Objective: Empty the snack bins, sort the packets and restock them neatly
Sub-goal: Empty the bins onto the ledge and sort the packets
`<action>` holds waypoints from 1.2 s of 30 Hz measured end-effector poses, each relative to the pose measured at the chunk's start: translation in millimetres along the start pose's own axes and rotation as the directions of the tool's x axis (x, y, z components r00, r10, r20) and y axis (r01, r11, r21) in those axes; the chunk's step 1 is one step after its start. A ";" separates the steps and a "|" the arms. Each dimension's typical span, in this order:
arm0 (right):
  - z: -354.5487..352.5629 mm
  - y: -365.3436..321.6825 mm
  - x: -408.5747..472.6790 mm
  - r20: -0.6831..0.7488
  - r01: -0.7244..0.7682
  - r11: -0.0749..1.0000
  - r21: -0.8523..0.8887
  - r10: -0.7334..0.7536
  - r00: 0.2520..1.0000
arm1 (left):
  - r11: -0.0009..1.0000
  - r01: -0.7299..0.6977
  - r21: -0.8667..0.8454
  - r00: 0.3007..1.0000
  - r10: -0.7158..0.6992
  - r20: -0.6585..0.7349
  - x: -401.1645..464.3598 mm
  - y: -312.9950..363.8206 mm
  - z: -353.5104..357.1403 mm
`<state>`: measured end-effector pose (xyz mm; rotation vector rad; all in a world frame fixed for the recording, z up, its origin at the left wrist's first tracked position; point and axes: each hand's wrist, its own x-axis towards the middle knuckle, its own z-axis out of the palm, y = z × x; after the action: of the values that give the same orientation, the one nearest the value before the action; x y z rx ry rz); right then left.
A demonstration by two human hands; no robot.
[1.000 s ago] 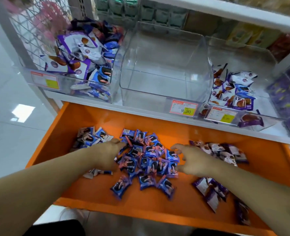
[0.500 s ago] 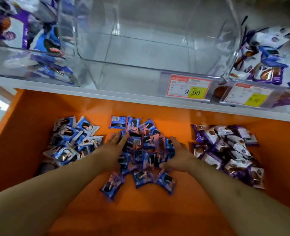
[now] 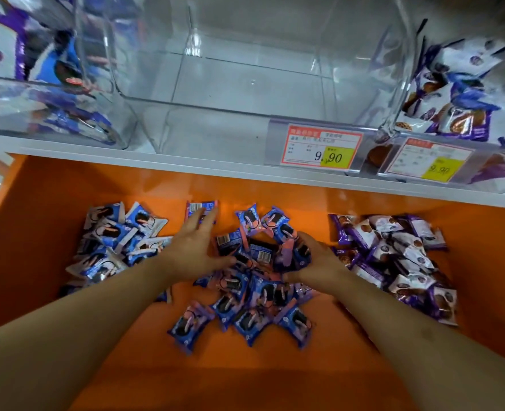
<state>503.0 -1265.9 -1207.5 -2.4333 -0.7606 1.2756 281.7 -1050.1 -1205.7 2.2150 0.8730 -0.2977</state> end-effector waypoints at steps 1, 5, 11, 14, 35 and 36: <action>0.1 -0.8 1.4 0.003 0.005 1.000 -0.002 -0.005 1.000 | 0.999 0.050 0.013 0.999 -0.050 -0.019 5.6 -3.9 -4.9; -0.6 -10.4 -6.1 0.012 0.035 0.999 -0.012 -0.035 0.999 | 0.987 0.159 -0.016 0.984 -0.157 0.090 23.1 -11.7 -11.9; -1.5 -2.1 -7.7 0.010 0.073 0.996 0.053 -0.074 0.997 | 0.988 -0.138 0.071 0.978 0.124 0.168 5.6 -3.2 -2.2; -5.2 -0.9 -13.4 -0.005 0.084 0.996 0.003 -0.084 0.996 | 0.939 -0.275 0.206 0.944 0.222 0.246 -11.3 -18.5 -5.0; -27.7 -8.0 -33.0 0.114 0.098 0.994 -0.046 -0.092 0.989 | 0.793 -0.239 0.561 0.962 0.115 0.246 -40.9 12.6 27.2; -32.6 -11.2 -38.4 0.110 0.101 0.993 -0.058 -0.094 0.989 | 0.785 -0.246 0.569 0.961 0.120 0.250 -43.6 16.3 22.5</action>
<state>508.3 -1279.1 -1157.9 -2.3590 -0.9505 1.3732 261.2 -1096.0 -1193.4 2.7610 0.4746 -0.7792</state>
